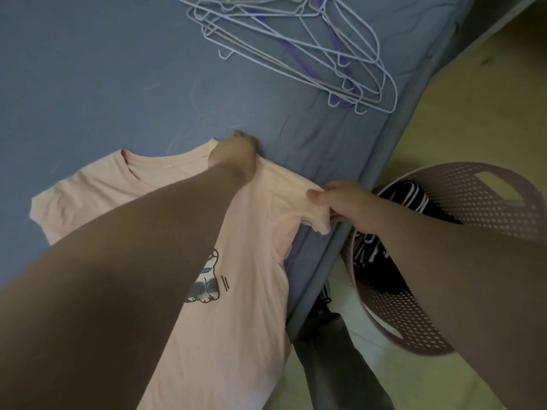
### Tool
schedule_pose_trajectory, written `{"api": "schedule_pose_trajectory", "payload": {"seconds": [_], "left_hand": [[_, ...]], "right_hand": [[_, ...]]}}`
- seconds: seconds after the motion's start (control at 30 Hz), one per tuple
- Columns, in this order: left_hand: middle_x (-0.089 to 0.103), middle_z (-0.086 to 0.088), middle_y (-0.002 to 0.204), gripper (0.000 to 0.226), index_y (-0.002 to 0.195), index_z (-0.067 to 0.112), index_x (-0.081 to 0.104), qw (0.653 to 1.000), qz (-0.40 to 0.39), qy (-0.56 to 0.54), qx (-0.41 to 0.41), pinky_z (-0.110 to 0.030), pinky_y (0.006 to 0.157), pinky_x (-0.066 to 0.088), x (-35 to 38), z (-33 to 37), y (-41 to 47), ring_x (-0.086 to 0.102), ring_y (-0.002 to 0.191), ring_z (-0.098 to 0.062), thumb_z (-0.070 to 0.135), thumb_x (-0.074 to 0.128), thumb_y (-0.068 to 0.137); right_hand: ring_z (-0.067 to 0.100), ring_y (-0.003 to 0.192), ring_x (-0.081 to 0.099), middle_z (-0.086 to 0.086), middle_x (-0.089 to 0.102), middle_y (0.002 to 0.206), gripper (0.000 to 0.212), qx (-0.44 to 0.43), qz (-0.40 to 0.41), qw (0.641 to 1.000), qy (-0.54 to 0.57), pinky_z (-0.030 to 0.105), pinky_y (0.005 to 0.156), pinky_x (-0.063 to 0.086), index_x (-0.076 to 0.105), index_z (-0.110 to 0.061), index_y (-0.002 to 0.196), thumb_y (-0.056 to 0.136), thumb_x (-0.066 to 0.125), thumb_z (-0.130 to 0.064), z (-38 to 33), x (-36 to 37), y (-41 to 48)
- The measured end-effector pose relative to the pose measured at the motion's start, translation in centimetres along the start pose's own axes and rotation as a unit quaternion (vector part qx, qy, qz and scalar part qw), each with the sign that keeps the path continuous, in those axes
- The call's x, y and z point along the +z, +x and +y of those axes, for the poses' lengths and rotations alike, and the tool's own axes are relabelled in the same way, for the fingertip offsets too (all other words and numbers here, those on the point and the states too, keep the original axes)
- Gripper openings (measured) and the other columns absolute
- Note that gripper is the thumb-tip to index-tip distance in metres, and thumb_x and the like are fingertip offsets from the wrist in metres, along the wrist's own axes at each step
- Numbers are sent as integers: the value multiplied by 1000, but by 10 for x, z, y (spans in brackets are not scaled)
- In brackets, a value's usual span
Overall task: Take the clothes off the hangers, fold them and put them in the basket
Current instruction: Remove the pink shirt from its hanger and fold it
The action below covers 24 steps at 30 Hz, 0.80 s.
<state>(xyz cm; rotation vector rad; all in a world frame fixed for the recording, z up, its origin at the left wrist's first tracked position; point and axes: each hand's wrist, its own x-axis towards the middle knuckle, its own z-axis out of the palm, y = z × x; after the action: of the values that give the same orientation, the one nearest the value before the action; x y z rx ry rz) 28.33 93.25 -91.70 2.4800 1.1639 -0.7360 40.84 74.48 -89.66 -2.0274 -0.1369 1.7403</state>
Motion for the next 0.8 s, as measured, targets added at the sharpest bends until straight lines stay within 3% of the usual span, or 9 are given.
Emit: {"api": "schedule_pose_trajectory", "payload": {"seconds": [0.07, 0.17, 0.3, 0.37, 0.43, 0.53, 0.63, 0.73, 0.8], "left_hand": [[47, -15, 134, 42, 130, 15, 55, 1000, -6, -6, -18, -48, 99, 45, 2, 2, 0, 53, 120, -42, 3, 42, 92], [49, -14, 131, 43, 126, 17, 57, 999, -17, -41, 0, -46, 103, 44, 3, 9, 0, 52, 121, -40, 3, 46, 87], [59, -7, 123, 39, 116, 20, 62, 992, -47, -94, 76, -35, 99, 47, -2, 31, -3, 57, 113, -30, 6, 55, 80], [64, -4, 118, 39, 115, 23, 63, 986, -66, -116, 102, -33, 96, 49, -5, 45, -3, 60, 109, -27, 9, 58, 78], [67, -1, 115, 40, 115, 26, 64, 981, -86, -114, 128, -29, 93, 50, -4, 56, -2, 62, 107, -25, 13, 61, 77], [67, 1, 116, 38, 111, 30, 67, 979, -107, -58, 161, -25, 86, 48, -1, 68, -1, 62, 107, -24, 15, 61, 77], [63, -7, 123, 33, 113, 25, 67, 984, -85, -20, 155, -35, 93, 48, 6, 74, -2, 59, 114, -30, 12, 56, 84], [58, -14, 126, 31, 118, 15, 63, 992, -56, -26, 114, -38, 97, 45, 14, 74, -4, 56, 117, -35, 13, 52, 90], [59, -14, 126, 29, 116, 14, 61, 994, -50, -39, 90, -38, 96, 45, 19, 73, -6, 56, 117, -36, 14, 50, 90]], "right_hand": [[22, 87, 64, 8, 66, 97, 18, -7, 19, 1000, -9, 34, 73, 56, 60, -14, 89, 90, 71, -28, 9, -6, -4], [15, 74, 52, 1, 57, 84, 21, -38, 100, 993, -42, 25, 57, 39, 51, -18, 79, 92, 66, -25, 14, -11, -5], [15, 73, 49, -3, 50, 78, 18, -76, 214, 973, -31, 26, 55, 35, 47, -18, 83, 95, 58, -24, 11, -11, -2], [20, 78, 51, -3, 48, 77, 18, -103, 237, 961, -98, 29, 60, 34, 45, -15, 88, 99, 54, -28, 9, -9, 0], [24, 85, 54, 0, 52, 83, 24, -122, 218, 955, -163, 29, 67, 36, 44, -15, 93, 99, 54, -36, 11, -7, 3], [21, 97, 55, 1, 56, 106, 49, -74, 134, 976, -151, 28, 80, 42, 49, -15, 112, 84, 72, -48, 13, -8, -3], [19, 110, 54, 2, 57, 128, 79, -2, 27, 986, -164, 27, 87, 44, 50, -11, 133, 69, 89, -37, 12, -15, -15], [15, 100, 51, 1, 59, 117, 51, 52, -45, 993, -93, 27, 72, 40, 62, -12, 121, 75, 83, -20, 13, -22, -21], [15, 84, 55, 4, 62, 97, 18, 48, -5, 998, 27, 28, 72, 42, 65, -13, 94, 79, 74, -14, 17, -19, -22]]}}
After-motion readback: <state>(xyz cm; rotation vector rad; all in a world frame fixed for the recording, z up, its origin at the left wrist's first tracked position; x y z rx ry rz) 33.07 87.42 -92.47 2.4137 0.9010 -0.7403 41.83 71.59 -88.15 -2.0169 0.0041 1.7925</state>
